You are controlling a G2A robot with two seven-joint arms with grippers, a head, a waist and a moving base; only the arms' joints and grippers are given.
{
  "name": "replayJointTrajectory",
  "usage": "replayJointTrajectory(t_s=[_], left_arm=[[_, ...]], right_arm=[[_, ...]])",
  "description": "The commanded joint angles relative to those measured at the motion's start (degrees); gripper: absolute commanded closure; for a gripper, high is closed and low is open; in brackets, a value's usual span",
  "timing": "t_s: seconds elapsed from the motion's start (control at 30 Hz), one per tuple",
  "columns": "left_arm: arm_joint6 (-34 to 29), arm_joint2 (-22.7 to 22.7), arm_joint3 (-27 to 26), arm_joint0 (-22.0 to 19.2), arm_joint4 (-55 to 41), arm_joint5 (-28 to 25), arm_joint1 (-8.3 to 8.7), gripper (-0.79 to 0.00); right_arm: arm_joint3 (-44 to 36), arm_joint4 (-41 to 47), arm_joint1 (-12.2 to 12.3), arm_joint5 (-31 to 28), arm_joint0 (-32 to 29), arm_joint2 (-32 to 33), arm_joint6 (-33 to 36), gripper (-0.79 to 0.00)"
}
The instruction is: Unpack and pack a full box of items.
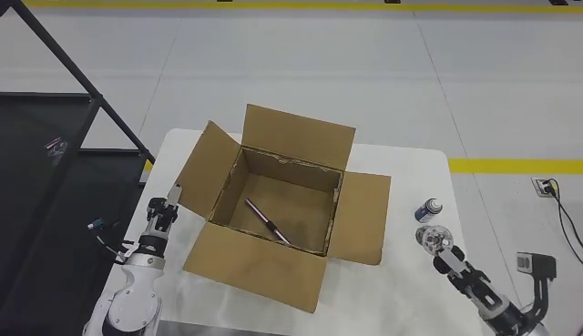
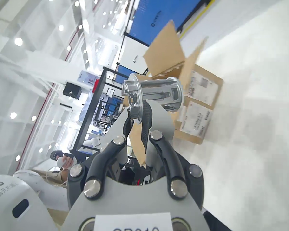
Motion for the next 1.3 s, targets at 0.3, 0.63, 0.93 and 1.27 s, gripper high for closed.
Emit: replayJointTrajectory(t_s=[0.3, 0.63, 0.93, 1.27], left_arm=[[0.40, -0.56, -0.79, 0.61, -0.14, -0.01, -0.02, -0.785], [0.30, -0.39, -1.43, 0.67, -0.02, -0.25, -0.07, -0.785], [-0.40, -0.13, -2.58, 1.18, 0.33, -1.57, -0.06, -0.785], [-7.00, -2.26, -6.85, 5.11, -7.19, -6.15, 0.30, -0.785]], right_arm=[[25.19, -5.50, 3.13, 7.28, 13.66, -0.71, 5.86, 0.000], [36.85, -7.69, 5.24, 7.18, 19.71, -2.00, 7.94, -0.037], [40.12, -7.51, 6.71, 5.02, 20.96, -2.77, 8.62, -0.480], [34.07, -5.19, 7.86, 3.95, 17.71, -1.93, 5.46, -0.785]])
